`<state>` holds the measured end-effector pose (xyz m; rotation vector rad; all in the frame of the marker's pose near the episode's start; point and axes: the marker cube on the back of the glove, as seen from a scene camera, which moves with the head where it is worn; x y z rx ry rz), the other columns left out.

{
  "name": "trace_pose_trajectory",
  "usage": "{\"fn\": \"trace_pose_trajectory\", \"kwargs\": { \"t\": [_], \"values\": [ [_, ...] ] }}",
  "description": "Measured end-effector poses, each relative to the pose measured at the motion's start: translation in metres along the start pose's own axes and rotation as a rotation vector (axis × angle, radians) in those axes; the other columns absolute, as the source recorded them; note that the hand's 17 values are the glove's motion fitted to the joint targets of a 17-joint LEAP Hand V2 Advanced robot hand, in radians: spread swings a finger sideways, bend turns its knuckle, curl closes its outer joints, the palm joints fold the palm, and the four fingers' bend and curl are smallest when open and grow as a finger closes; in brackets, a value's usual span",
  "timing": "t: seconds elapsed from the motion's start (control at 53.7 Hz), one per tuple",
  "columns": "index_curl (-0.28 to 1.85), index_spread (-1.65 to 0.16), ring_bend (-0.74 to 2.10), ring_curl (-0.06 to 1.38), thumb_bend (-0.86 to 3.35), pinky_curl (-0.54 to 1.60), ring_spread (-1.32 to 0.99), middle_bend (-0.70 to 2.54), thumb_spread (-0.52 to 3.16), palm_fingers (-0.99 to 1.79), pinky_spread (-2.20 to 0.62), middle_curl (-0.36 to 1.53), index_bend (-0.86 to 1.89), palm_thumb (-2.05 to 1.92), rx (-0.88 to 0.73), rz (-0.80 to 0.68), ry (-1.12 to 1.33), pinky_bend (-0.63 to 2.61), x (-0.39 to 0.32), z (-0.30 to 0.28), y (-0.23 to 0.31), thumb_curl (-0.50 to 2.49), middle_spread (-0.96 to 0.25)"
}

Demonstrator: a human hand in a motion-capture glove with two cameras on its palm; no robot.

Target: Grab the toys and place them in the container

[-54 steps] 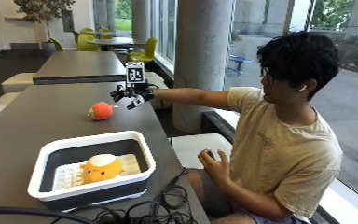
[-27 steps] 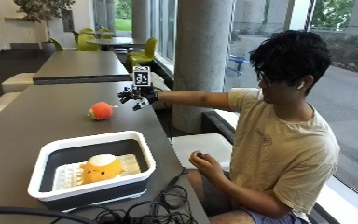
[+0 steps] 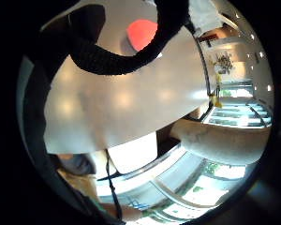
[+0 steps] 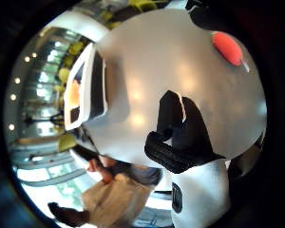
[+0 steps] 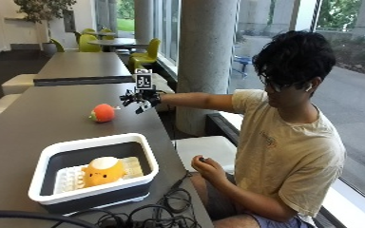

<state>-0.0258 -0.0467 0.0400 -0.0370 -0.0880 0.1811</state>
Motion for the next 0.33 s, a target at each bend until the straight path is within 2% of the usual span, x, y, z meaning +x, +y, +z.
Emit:
{"fn": "trace_pose_trajectory", "kwargs": {
  "t": [0.074, 0.335],
  "values": [
    [0.49, -0.32, 0.22, 0.41, 0.00, 0.34, -0.06, 0.13, 1.53, -0.05, -0.04, 0.22, 0.20, 0.15, 0.010, -0.052, 0.074, 0.96, 0.009, -0.002, -0.004, 0.29, -0.03],
    [0.50, -0.32, 0.21, 0.42, 0.00, 0.35, -0.06, 0.13, 1.53, -0.05, -0.04, 0.21, 0.21, 0.15, 0.023, -0.148, 0.065, 0.95, 0.008, -0.003, -0.011, 0.29, -0.03]
  ]
}}
